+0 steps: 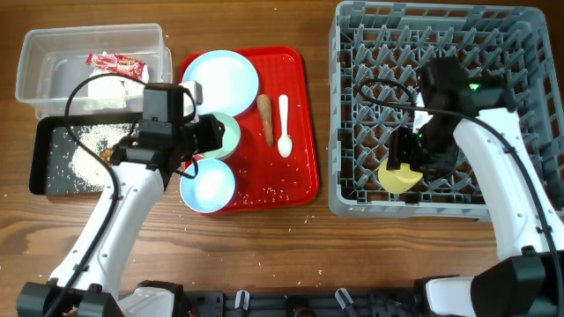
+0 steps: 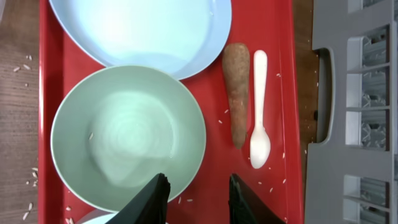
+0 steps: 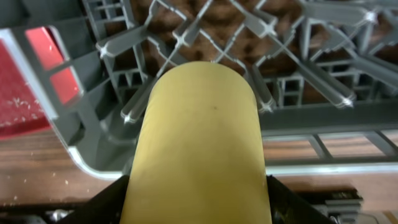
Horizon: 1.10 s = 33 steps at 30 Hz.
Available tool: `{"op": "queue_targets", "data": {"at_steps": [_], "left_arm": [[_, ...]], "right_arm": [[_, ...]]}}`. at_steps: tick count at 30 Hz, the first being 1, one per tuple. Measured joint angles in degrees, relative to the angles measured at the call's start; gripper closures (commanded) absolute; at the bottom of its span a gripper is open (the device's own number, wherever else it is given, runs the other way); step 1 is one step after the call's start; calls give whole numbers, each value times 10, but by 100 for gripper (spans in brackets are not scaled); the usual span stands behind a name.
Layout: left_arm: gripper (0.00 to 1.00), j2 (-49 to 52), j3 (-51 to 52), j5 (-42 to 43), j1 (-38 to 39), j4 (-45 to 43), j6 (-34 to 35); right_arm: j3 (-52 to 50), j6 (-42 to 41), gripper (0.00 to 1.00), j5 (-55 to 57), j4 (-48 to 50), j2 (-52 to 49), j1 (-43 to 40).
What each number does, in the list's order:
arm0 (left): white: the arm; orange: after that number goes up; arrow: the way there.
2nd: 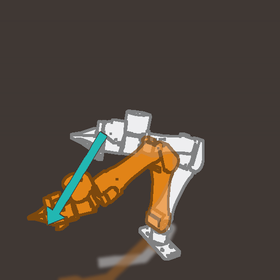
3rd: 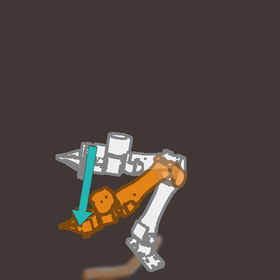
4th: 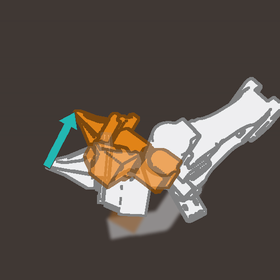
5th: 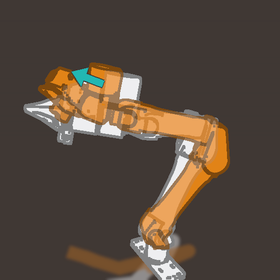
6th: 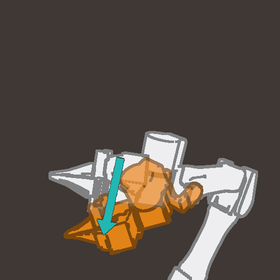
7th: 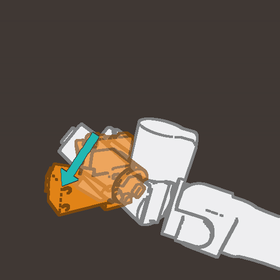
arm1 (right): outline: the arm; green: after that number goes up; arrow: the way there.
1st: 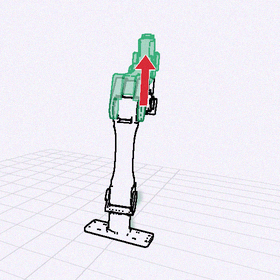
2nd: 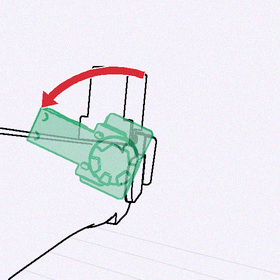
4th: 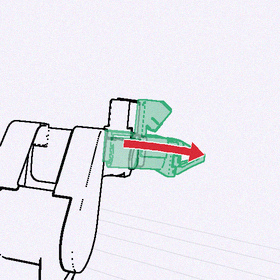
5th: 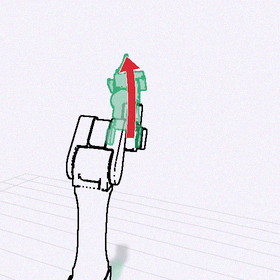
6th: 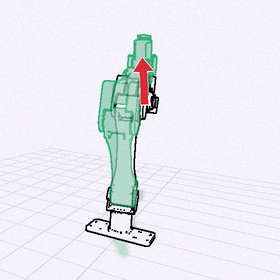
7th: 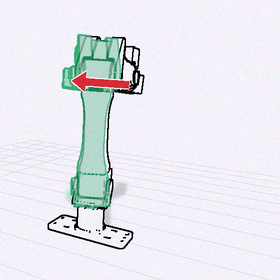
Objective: Sort waste into correct bins and load items into the dishwasher rack
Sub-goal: 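Lower the yellow cup into the grey rack and open the right gripper, then grasp the brown root on the red tray with the left gripper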
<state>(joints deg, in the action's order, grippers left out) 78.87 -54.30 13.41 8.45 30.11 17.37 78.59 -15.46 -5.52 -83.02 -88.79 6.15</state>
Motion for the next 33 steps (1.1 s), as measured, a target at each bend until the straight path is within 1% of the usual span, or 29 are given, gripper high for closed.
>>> {"op": "queue_targets", "data": {"at_steps": [2,3,5,6,7,8,9,11,14,16,18,20,21,25,28,30,32,33], "left_arm": [[66,0,-2,-8,14,-2,-9],[66,0,-2,-12,21,-6,-26],[66,-1,-4,-17,27,-6,-45],[66,-2,-5,-17,27,-5,-47],[65,-7,-8,-18,28,-5,-51],[65,-15,-11,-18,28,-5,-53],[65,-20,-12,-19,28,-3,-54],[65,-25,-13,-19,28,5,-57],[63,-25,-13,-21,28,10,-67],[62,-25,-13,-21,28,10,-78],[62,-25,-13,-23,28,10,-83],[61,-25,-13,-25,28,11,-84],[59,-25,-13,-25,28,12,-85],[58,-25,-13,-38,28,12,-99],[57,-25,-13,-46,28,12,-101],[57,-28,-14,-46,28,19,-101],[56,-37,-26,-50,28,61,-99],[55,-51,-49,-60,28,91,-96]], "right_arm": [[-33,-2,74,-4,33,0,0],[-57,-2,74,-12,65,0,0],[-87,-2,67,-24,104,0,0],[-99,-3,59,-29,119,-1,0],[-109,-4,45,-33,127,-1,0],[-112,-3,34,-35,131,-1,0],[-112,-4,31,-35,133,-1,0],[-112,-7,30,-37,135,-1,0],[-110,-9,21,-42,143,-1,0],[-92,-10,20,-46,133,-1,0],[-52,-10,20,-47,122,-1,0],[1,-9,24,-49,104,-1,0],[21,-9,25,-52,100,-1,0],[71,8,28,-100,111,-1,3],[74,5,29,-125,154,-1,43],[74,-3,29,-129,191,-1,92],[74,-16,30,-121,208,-1,121],[75,-28,30,-120,224,-1,143]]}}
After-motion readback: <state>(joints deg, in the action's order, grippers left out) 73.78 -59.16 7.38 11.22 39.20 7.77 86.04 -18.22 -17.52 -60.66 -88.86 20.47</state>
